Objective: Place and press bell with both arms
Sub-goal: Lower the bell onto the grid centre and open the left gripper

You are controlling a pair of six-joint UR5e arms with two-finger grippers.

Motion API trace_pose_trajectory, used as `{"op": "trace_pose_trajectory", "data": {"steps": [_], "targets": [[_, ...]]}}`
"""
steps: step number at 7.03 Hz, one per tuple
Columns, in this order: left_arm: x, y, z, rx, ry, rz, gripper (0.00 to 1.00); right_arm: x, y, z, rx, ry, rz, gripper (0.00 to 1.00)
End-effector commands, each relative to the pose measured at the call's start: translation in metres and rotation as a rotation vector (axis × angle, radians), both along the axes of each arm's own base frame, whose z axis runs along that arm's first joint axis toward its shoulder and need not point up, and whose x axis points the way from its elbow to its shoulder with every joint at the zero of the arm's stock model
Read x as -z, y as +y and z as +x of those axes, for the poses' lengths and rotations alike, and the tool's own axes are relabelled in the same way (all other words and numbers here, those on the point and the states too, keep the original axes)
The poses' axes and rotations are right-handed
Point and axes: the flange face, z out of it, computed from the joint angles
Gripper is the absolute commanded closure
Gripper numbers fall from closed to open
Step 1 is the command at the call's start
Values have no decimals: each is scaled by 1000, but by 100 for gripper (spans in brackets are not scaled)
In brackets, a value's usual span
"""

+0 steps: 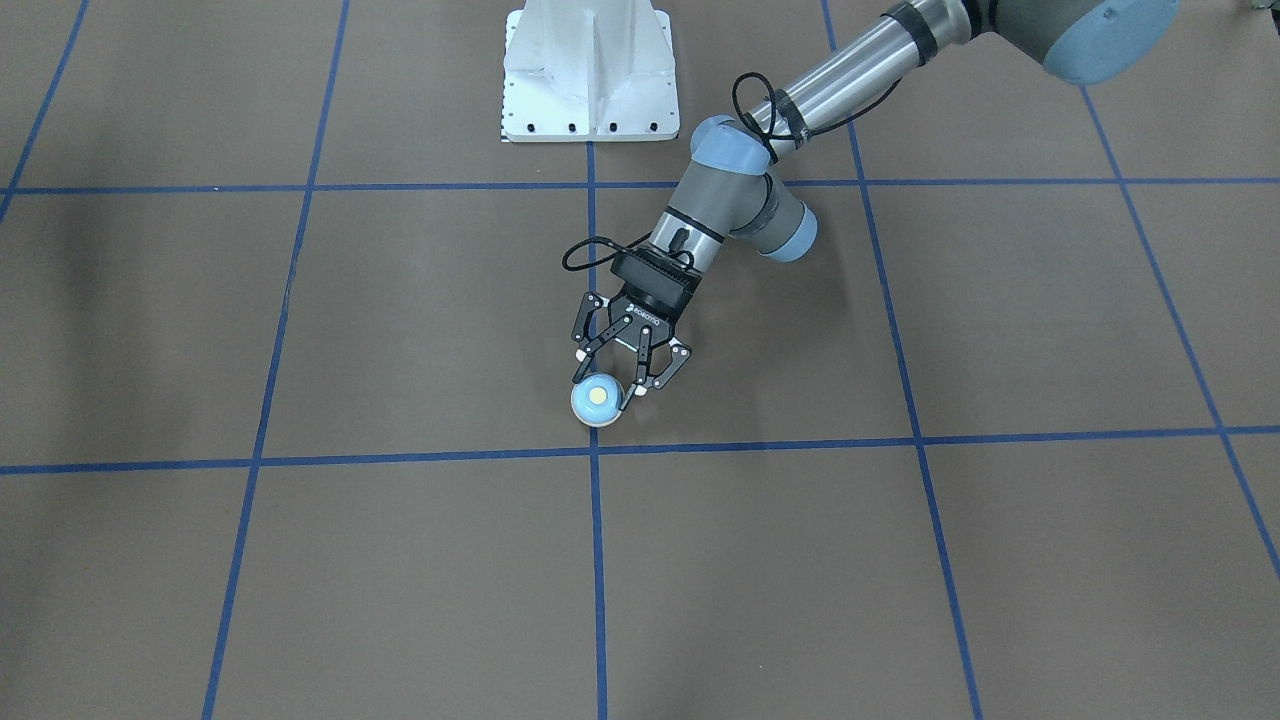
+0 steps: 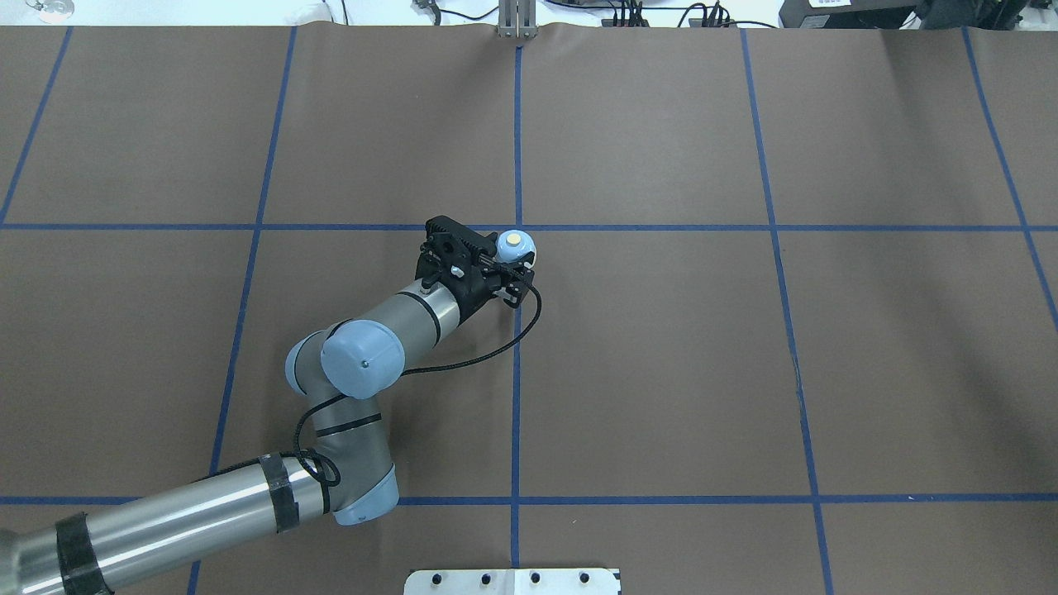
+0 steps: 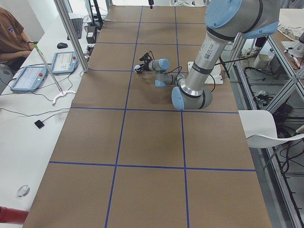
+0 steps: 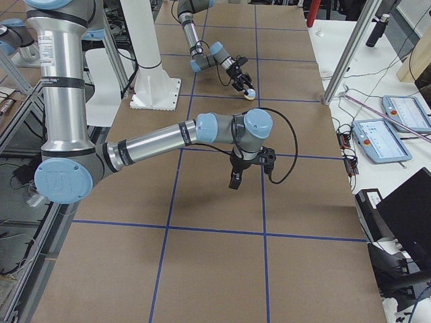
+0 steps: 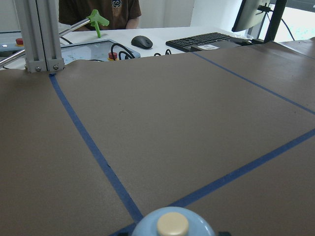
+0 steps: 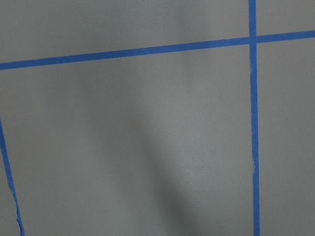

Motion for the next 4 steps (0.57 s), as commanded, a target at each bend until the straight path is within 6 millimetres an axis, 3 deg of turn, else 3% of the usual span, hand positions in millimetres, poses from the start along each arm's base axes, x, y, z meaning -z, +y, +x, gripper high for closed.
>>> {"op": "trace_pose_trajectory", "data": {"steps": [1, 3, 4], "targets": [[-1, 7, 6, -9, -6, -3, 100, -3, 0, 0, 0, 3, -7, 0], [-2, 8, 6, 9, -8, -3, 100, -5, -1, 0, 0, 4, -8, 0], [-2, 11, 7, 5, -5, -4, 89, -5, -1, 0, 0, 5, -9, 0]]}}
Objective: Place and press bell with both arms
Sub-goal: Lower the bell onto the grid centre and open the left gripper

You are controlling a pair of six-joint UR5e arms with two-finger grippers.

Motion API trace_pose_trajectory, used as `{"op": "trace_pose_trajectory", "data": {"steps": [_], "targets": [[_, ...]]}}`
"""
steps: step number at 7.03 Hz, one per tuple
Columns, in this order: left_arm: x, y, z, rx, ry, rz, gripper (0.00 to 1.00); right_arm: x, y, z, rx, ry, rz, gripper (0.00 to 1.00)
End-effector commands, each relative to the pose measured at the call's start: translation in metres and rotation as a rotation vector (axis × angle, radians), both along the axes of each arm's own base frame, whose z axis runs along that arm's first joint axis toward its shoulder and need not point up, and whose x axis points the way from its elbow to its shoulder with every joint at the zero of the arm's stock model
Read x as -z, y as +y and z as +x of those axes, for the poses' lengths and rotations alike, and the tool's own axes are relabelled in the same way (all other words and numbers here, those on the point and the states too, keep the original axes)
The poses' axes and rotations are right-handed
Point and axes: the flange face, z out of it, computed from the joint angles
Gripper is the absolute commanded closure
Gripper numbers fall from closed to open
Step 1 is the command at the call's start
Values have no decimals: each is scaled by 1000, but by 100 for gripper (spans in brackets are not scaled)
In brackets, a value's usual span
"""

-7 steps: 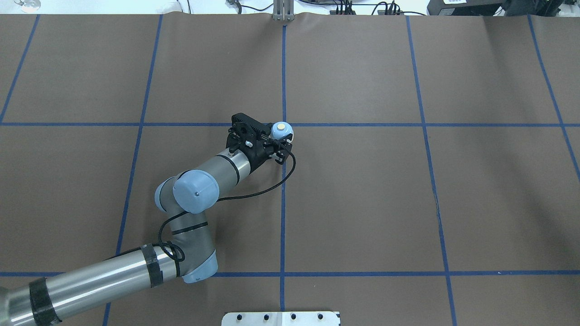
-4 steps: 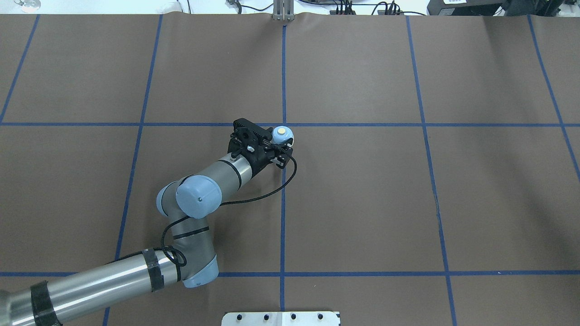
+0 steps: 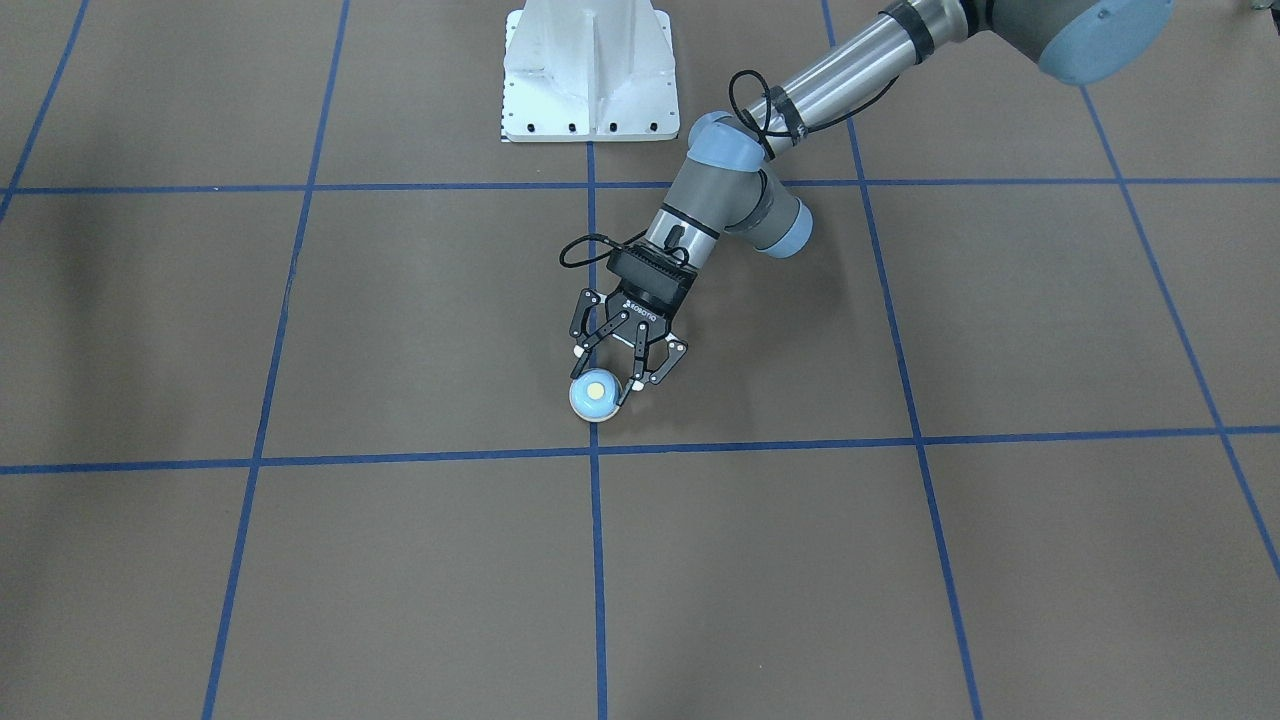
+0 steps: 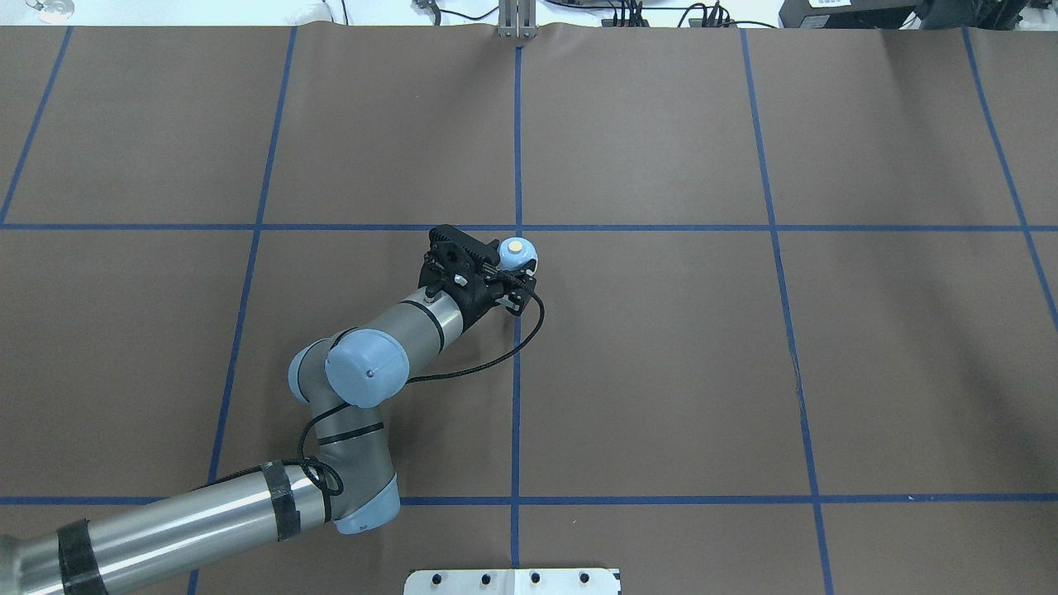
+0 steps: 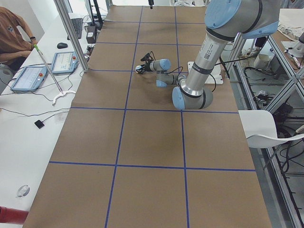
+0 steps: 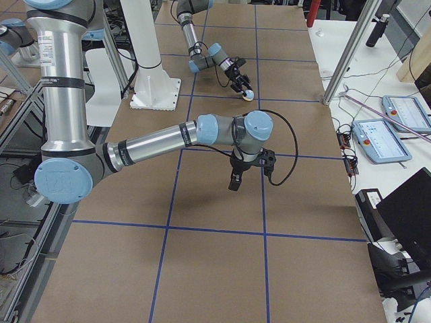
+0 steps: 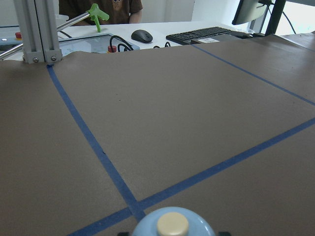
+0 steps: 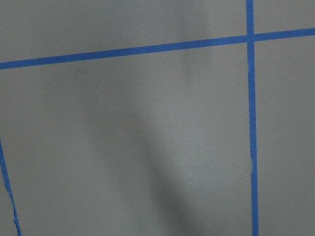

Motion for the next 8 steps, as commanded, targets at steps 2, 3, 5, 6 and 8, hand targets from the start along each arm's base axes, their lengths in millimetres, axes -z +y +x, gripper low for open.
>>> {"op": "trace_pose_trajectory", "data": {"steps": [2, 3, 5, 6, 8], "targets": [[-1, 3, 2, 2, -2, -2, 70, -1, 0, 0, 0, 3, -3, 0], [1, 3, 2, 3, 2, -2, 52, -1, 0, 0, 0, 3, -3, 0], [3, 4, 2, 8, 6, -1, 41, -1, -1, 0, 0, 4, 0, 0], [4, 3, 1, 22, 10, -1, 34, 0, -1, 0, 0, 3, 2, 0], [3, 3, 1, 28, 9, -2, 27, -2, 0, 0, 0, 6, -2, 0]]}}
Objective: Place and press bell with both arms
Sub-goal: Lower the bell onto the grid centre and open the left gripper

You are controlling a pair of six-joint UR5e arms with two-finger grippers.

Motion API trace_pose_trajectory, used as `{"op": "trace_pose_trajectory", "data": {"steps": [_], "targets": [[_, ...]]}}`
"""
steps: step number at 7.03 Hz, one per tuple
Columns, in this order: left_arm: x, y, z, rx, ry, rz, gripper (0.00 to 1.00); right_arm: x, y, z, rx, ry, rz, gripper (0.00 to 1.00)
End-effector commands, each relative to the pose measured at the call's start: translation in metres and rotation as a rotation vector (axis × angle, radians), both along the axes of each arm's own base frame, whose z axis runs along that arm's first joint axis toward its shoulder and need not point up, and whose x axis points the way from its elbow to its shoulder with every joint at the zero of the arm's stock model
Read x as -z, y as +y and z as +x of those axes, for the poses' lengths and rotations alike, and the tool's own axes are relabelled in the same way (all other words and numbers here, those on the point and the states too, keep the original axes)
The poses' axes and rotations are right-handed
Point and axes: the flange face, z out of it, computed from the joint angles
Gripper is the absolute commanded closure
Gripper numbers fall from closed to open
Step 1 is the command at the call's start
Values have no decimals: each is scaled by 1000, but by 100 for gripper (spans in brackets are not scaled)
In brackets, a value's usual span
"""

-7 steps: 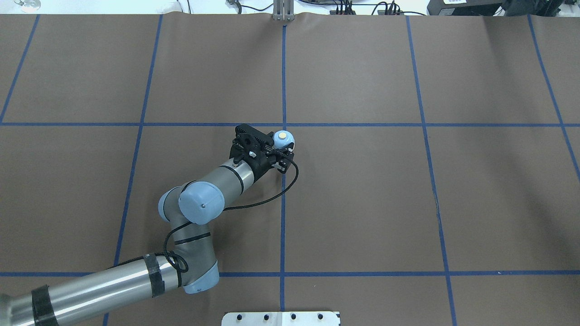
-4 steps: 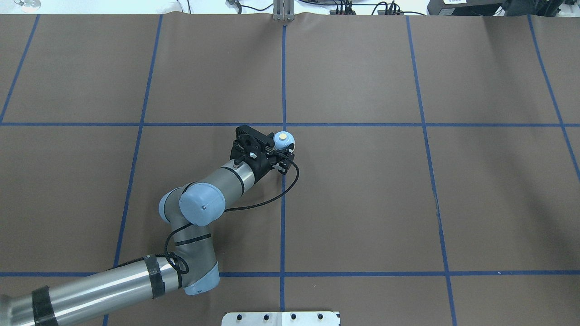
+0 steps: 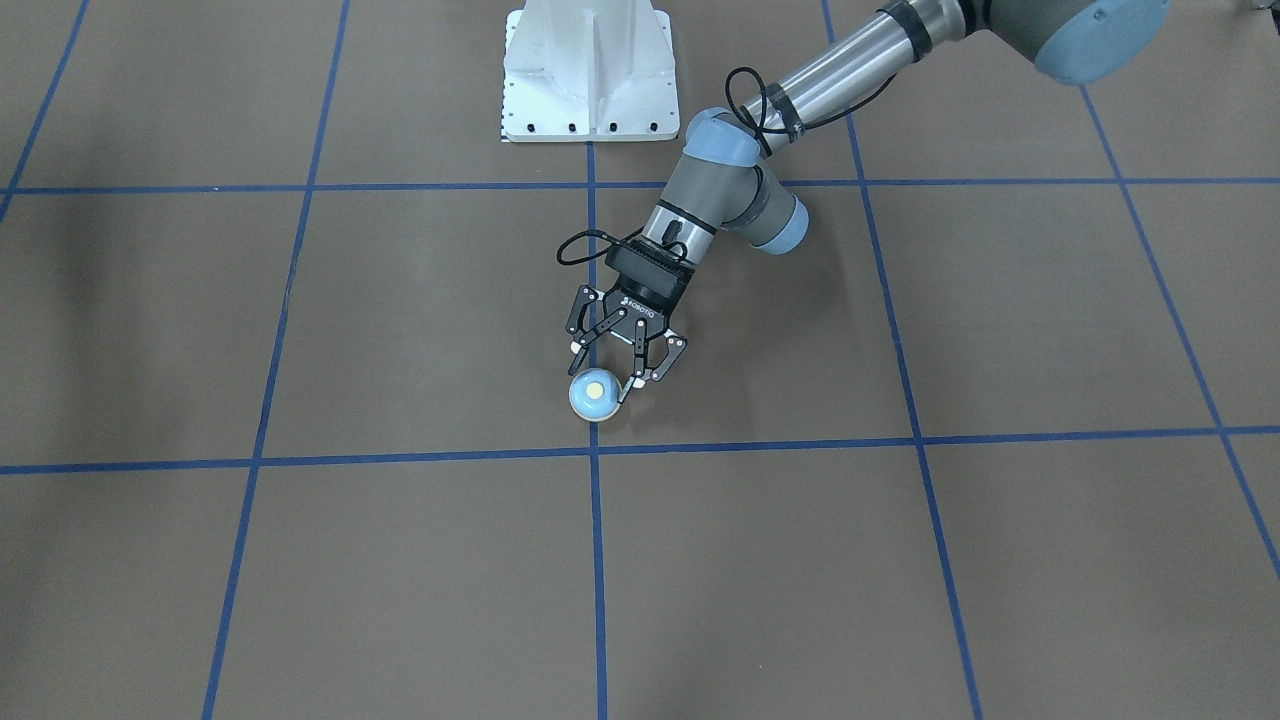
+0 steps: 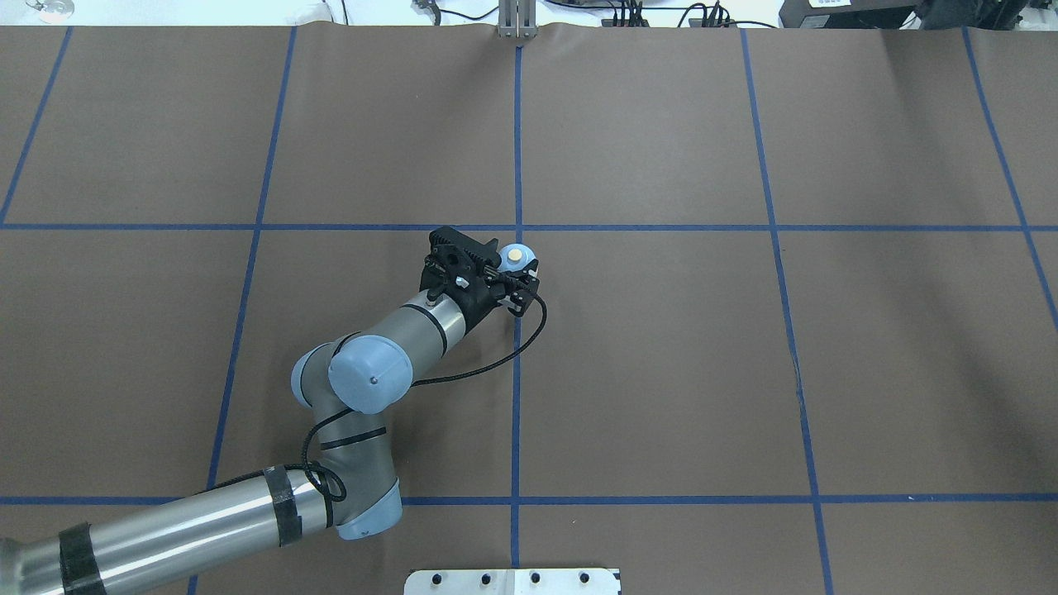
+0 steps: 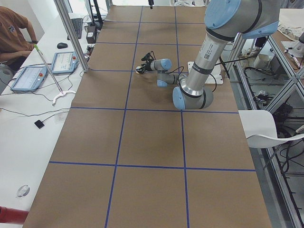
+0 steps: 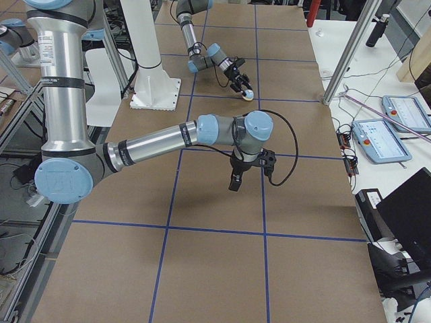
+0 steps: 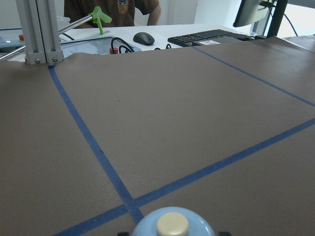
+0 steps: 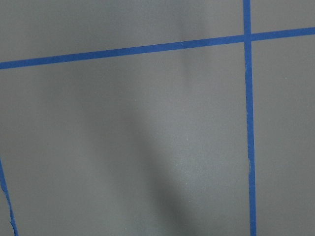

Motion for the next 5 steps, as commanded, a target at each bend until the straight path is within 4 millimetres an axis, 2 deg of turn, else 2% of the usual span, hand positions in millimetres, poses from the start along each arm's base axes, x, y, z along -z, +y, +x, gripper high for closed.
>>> {"op": "trace_pose_trajectory", "data": {"steps": [1, 2, 3, 5], "targets": [[-1, 0, 0, 4, 0, 0, 27, -1, 0, 0, 1, 2, 0, 0], [2, 1, -1, 4, 4, 1, 25, -1, 0, 0, 1, 2, -2, 0], [6, 1, -3, 4, 16, 3, 0, -1, 0, 0, 1, 2, 0, 0], [32, 3, -18, 13, 72, 21, 0, 7, -2, -1, 1, -8, 21, 0]]}}
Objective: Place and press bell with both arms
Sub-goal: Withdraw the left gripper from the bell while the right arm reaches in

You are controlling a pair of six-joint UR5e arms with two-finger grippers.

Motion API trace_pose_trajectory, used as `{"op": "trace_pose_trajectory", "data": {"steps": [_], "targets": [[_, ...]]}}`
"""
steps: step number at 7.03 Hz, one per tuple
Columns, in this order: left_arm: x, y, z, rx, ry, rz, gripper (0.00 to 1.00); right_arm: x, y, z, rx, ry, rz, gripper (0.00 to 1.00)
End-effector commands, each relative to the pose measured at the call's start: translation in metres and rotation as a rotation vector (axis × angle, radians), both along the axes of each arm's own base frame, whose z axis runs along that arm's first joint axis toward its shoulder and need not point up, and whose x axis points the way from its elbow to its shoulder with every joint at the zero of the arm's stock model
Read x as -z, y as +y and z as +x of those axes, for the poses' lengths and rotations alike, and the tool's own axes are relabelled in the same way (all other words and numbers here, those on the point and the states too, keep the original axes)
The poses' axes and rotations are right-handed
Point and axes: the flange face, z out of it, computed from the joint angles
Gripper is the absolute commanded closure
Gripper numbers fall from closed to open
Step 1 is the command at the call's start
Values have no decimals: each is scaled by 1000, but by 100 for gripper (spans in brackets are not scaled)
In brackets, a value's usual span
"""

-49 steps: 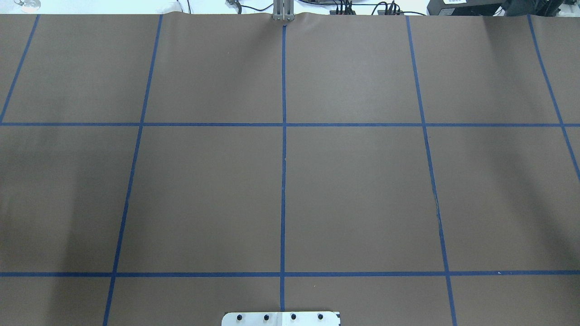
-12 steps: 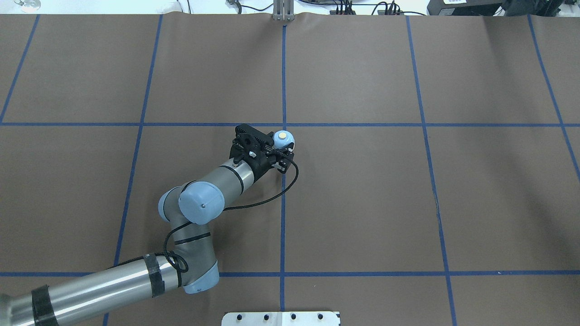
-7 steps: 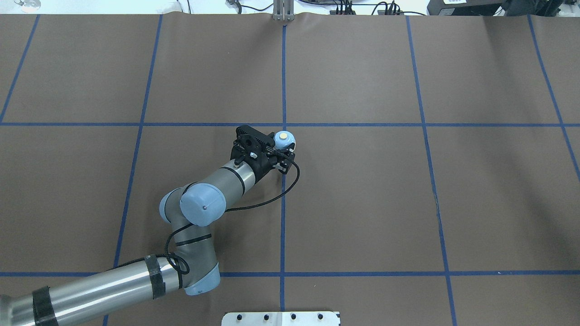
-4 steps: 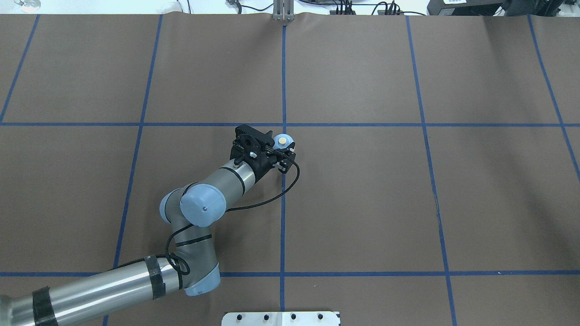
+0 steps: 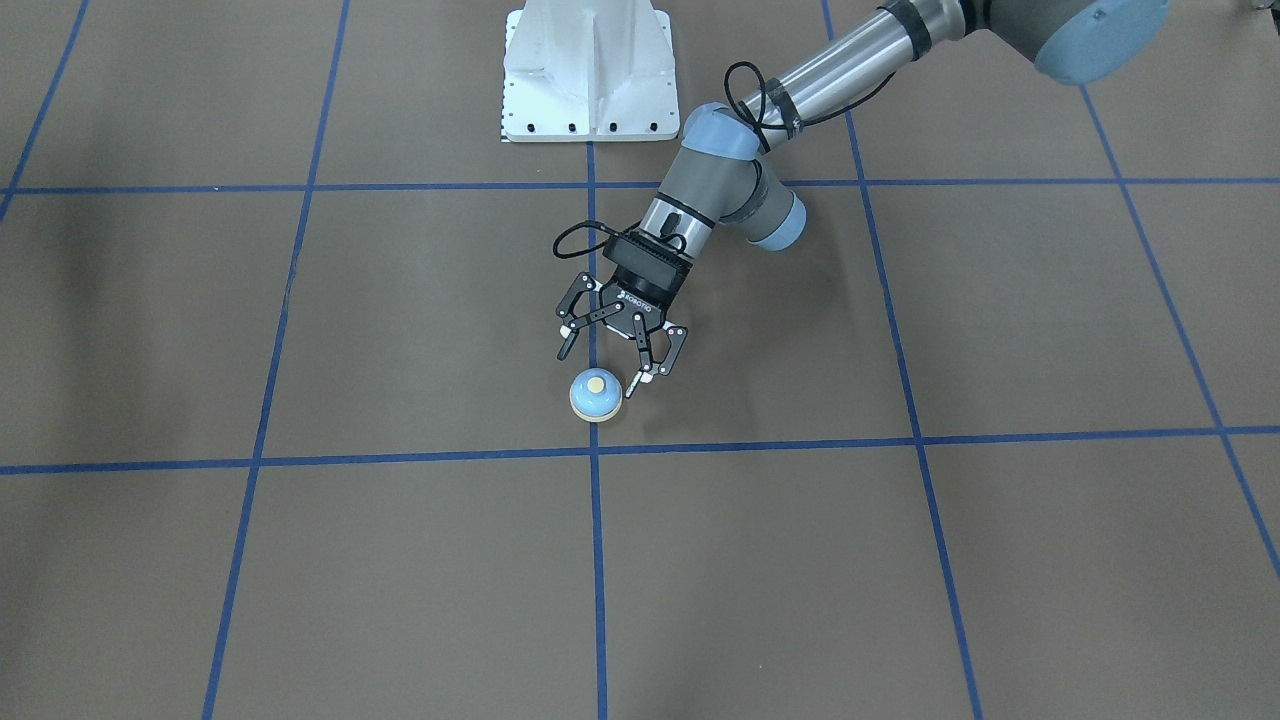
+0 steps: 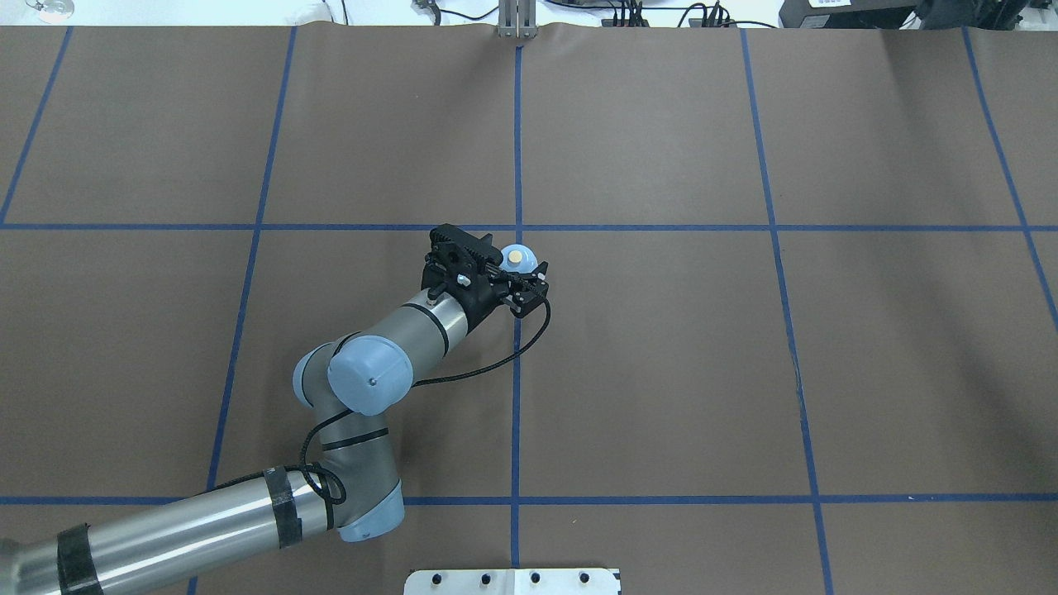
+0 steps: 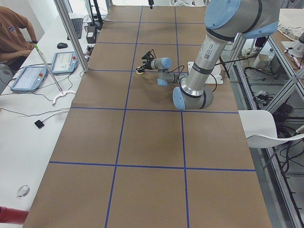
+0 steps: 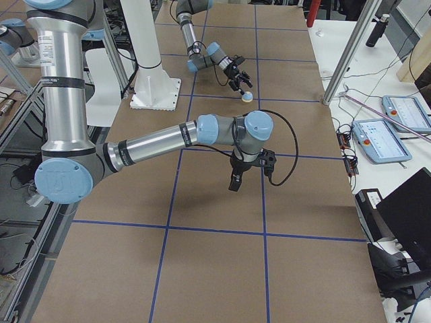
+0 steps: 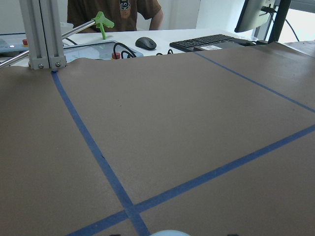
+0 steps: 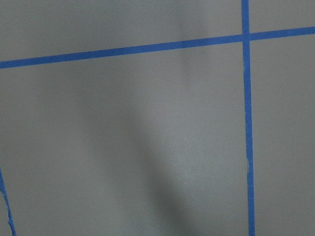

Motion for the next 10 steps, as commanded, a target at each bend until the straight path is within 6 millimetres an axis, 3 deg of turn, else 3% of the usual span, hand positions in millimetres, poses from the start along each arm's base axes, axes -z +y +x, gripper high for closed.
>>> {"op": "trace_pose_trajectory", "data": {"steps": [1, 2, 3, 4, 6, 7, 8, 10], "targets": [[22, -2, -24, 18, 61, 14, 0, 23, -8, -1, 0, -5, 55, 0], [19, -13, -35, 33, 81, -8, 0, 52, -30, -14, 18, -3, 107, 0], [20, -30, -48, 56, 79, -9, 0, 69, -37, -15, 18, -1, 139, 0], [19, -48, -61, 83, 69, -13, 0, 70, -40, -22, 31, -8, 162, 0], [12, -94, -94, 68, 52, -64, 0, 98, -45, -69, 39, -50, 256, 0], [1, -129, -121, 36, 4, -118, 0, 136, -59, -105, 9, -71, 247, 0], [-23, -157, -149, -2, -58, -183, 0, 172, -62, -146, -6, -93, 218, 0], [-42, -194, -193, -126, -91, -341, 0, 223, -65, -216, -2, -111, 190, 0]]}}
